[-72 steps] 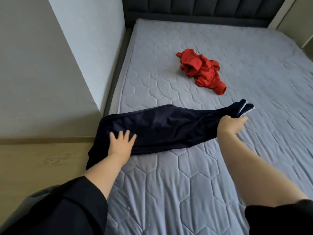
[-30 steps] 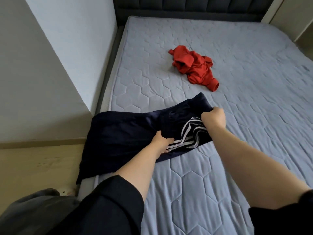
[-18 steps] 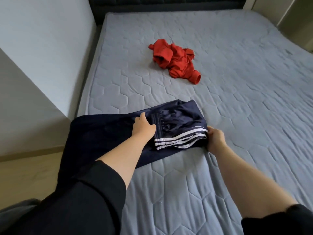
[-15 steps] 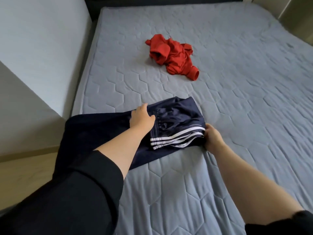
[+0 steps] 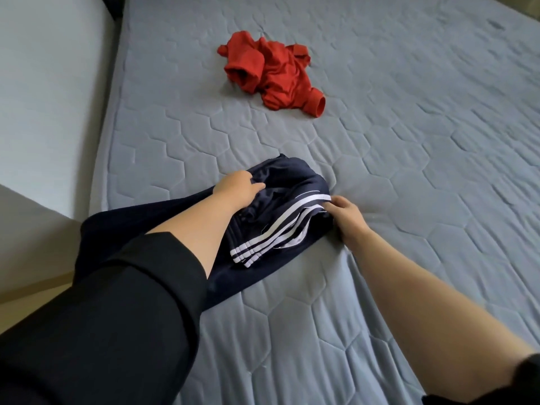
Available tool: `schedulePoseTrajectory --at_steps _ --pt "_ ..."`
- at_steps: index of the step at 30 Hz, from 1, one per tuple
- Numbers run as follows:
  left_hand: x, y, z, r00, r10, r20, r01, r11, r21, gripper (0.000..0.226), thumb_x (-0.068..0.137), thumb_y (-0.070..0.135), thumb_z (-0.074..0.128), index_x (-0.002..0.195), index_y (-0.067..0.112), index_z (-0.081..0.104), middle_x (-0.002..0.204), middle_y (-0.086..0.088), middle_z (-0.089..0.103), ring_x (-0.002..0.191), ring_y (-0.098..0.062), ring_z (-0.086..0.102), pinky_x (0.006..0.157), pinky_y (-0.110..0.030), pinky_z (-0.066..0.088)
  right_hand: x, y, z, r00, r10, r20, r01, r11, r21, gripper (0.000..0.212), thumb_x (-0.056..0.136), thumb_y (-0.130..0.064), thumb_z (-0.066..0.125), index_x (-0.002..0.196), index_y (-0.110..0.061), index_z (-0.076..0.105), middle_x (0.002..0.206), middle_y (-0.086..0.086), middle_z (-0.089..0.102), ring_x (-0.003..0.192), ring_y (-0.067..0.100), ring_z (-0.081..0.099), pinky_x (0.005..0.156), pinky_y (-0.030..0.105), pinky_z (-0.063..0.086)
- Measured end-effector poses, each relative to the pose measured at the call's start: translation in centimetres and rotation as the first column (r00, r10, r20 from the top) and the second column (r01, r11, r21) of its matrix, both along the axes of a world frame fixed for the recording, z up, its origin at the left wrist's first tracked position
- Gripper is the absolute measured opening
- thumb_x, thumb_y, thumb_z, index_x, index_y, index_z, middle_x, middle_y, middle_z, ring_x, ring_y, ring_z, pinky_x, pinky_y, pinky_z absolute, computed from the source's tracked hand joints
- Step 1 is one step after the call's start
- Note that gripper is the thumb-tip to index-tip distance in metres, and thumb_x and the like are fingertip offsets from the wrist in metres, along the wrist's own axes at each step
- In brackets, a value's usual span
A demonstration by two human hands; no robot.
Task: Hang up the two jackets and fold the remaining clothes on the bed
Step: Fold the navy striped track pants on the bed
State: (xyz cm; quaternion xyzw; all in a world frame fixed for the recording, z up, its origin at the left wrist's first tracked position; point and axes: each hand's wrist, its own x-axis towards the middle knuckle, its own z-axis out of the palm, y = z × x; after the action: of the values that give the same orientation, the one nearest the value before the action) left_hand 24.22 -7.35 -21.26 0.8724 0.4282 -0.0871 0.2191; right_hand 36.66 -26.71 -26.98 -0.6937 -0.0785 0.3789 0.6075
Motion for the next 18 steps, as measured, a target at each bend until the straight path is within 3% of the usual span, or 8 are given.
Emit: schedulePoseTrajectory --at_steps 2,4,6,8,11,14,16,18 --pt "-1.0 -0.5 0.3 0.999 0.030 0.045 -0.037 0.985 0.169 0.039 0.094 0.042 0.051 0.118 0.011 0.054 0.119 -0.011 0.060 0.108 -0.031 0.054 0.081 -0.036 0.043 0.0 0.0 -0.1 1.000 -0.006 0.007 0.006 1.000 0.001 0.009 0.082 -0.007 0.064 0.082 -0.016 0.062 0.078 0.001 0.065 0.074 0.015 0.059 0.075 0.028 0.048" --pt "-1.3 -2.0 0.5 0.980 -0.076 0.182 0.003 0.928 0.372 0.034 0.093 0.032 0.055 0.118 0.008 0.053 0.117 -0.012 0.057 0.109 -0.031 0.051 0.086 -0.038 0.041 0.0 -0.1 -0.1 1.000 -0.015 0.004 0.015 1.000 0.001 0.010 0.082 -0.006 0.063 0.082 -0.015 0.061 0.078 0.002 0.065 0.073 0.016 0.059 0.074 0.029 0.048" --pt "-1.4 -4.4 1.1 0.875 -0.259 0.409 0.055 0.892 0.448 0.028 0.090 0.020 0.057 0.110 0.001 0.058 0.108 -0.016 0.057 0.100 -0.034 0.052 0.085 -0.041 0.041 0.0 -0.2 0.1 1.000 -0.021 0.009 0.021 1.000 -0.011 0.009 0.083 -0.006 0.062 0.082 -0.015 0.061 0.078 0.002 0.065 0.073 0.017 0.058 0.074 0.030 0.048" --pt "-1.6 -7.0 1.7 0.732 -0.448 0.513 0.179 0.853 0.490 0.029 0.087 0.023 0.055 0.097 -0.003 0.062 0.093 -0.018 0.060 0.086 -0.037 0.056 0.077 -0.043 0.045 0.0 -0.3 0.2 1.000 -0.024 0.020 0.025 0.999 -0.031 0.008 0.084 -0.008 0.061 0.082 -0.015 0.061 0.077 0.002 0.064 0.074 0.017 0.058 0.074 0.031 0.048" --pt "-2.5 -9.2 1.5 0.696 -0.598 0.398 0.402 0.783 0.475 0.048 0.085 0.041 0.052 0.108 -0.001 0.061 0.097 -0.016 0.060 0.086 -0.035 0.056 0.075 -0.043 0.046 -0.2 -0.3 0.5 0.997 -0.016 0.074 0.021 0.997 -0.075 0.003 0.087 -0.011 0.058 0.085 -0.013 0.060 0.083 0.006 0.064 0.078 0.017 0.056 0.074 0.031 0.047" --pt "-4.3 -9.7 -0.1 0.834 -0.535 0.135 0.472 0.818 0.328 0.073 0.088 0.048 0.052 0.145 0.009 0.028 0.140 -0.008 0.043 0.126 -0.025 0.040 0.102 -0.036 0.035 -1.1 -0.4 0.8 0.951 0.067 0.303 0.003 0.974 -0.227 0.022 0.087 -0.019 0.059 0.106 -0.009 0.055 0.098 0.005 0.062 0.087 0.018 0.055 0.077 0.030 0.044" --pt "-5.5 -9.9 -1.2 0.861 -0.508 0.028 0.472 0.819 0.327 0.073 0.093 0.047 0.044 0.150 0.012 0.014 0.154 -0.003 0.024 0.141 -0.018 0.020 0.112 -0.034 0.022 -2.3 -0.7 1.5 0.829 0.187 0.527 -0.005 0.945 -0.328 0.033 0.085 -0.019 0.058 0.116 -0.011 0.049 0.101 0.001 0.058 0.089 0.020 0.052 0.076 0.033 0.042" --pt "-6.4 -10.0 -1.8 0.861 -0.508 -0.025 0.486 0.807 0.335 0.072 0.094 0.043 0.042 0.151 0.013 0.009 0.157 -0.002 0.014 0.144 -0.017 0.010 0.116 -0.035 0.016 -3.3 -1.2 2.3 0.590 0.283 0.756 -0.008 0.938 -0.345 0.028 0.083 -0.010 0.056 0.110 -0.009 0.052 0.097 0.005 0.059 0.084 0.026 0.052 0.067 0.035 0.039"
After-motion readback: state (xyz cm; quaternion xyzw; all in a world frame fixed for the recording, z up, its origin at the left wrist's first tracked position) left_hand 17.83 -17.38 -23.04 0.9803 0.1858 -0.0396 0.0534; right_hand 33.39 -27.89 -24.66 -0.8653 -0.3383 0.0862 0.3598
